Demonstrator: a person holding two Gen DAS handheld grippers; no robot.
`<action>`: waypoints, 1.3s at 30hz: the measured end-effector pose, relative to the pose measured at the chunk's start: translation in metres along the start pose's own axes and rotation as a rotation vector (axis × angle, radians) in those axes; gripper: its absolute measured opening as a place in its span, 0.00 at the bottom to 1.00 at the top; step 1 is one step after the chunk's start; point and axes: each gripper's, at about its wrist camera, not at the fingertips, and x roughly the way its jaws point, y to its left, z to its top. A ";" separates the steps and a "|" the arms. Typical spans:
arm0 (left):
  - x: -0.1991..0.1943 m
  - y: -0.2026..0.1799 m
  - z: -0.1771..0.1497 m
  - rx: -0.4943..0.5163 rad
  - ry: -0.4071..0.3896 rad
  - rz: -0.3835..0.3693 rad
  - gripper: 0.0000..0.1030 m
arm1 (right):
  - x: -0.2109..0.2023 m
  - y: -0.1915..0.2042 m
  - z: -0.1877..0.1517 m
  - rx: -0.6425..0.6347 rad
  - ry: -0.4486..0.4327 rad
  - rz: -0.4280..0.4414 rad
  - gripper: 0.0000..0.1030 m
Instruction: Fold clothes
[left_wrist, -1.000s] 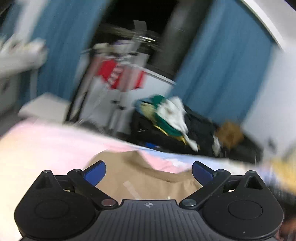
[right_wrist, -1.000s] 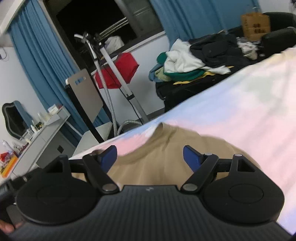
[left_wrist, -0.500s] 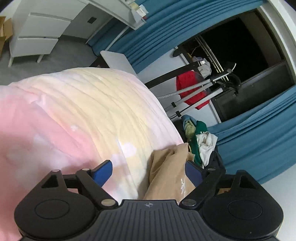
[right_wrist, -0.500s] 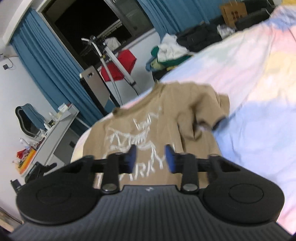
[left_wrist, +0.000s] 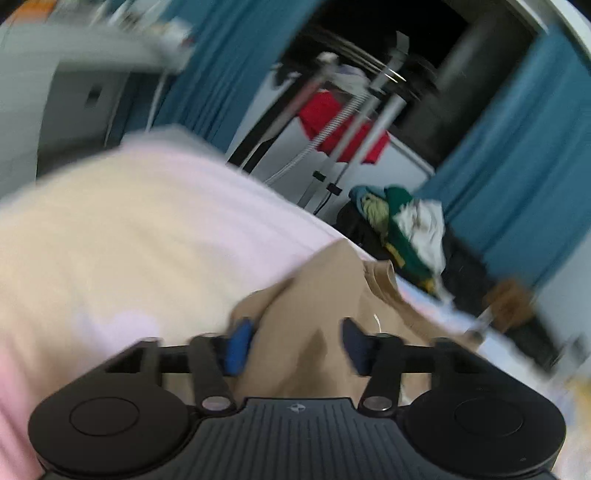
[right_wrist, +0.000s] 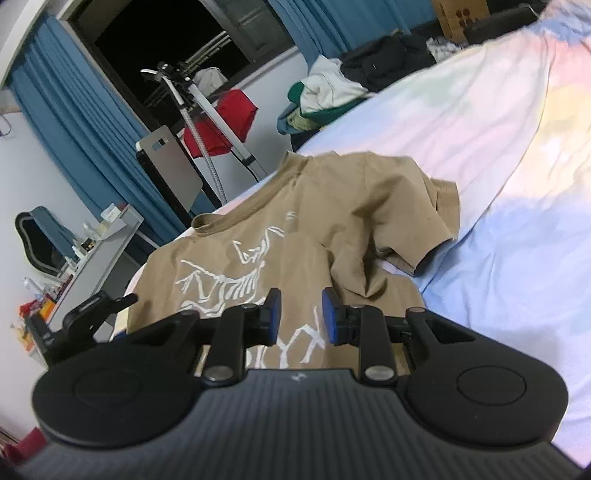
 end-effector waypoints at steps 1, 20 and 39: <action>0.005 -0.015 -0.002 0.068 0.001 0.007 0.21 | 0.001 -0.002 0.001 0.011 0.002 0.001 0.27; -0.002 -0.132 -0.076 0.529 0.073 -0.191 0.61 | -0.008 -0.020 0.004 0.093 -0.005 0.005 0.27; 0.005 0.038 -0.030 -0.491 0.061 -0.059 0.77 | 0.008 -0.023 0.001 0.116 0.035 -0.003 0.27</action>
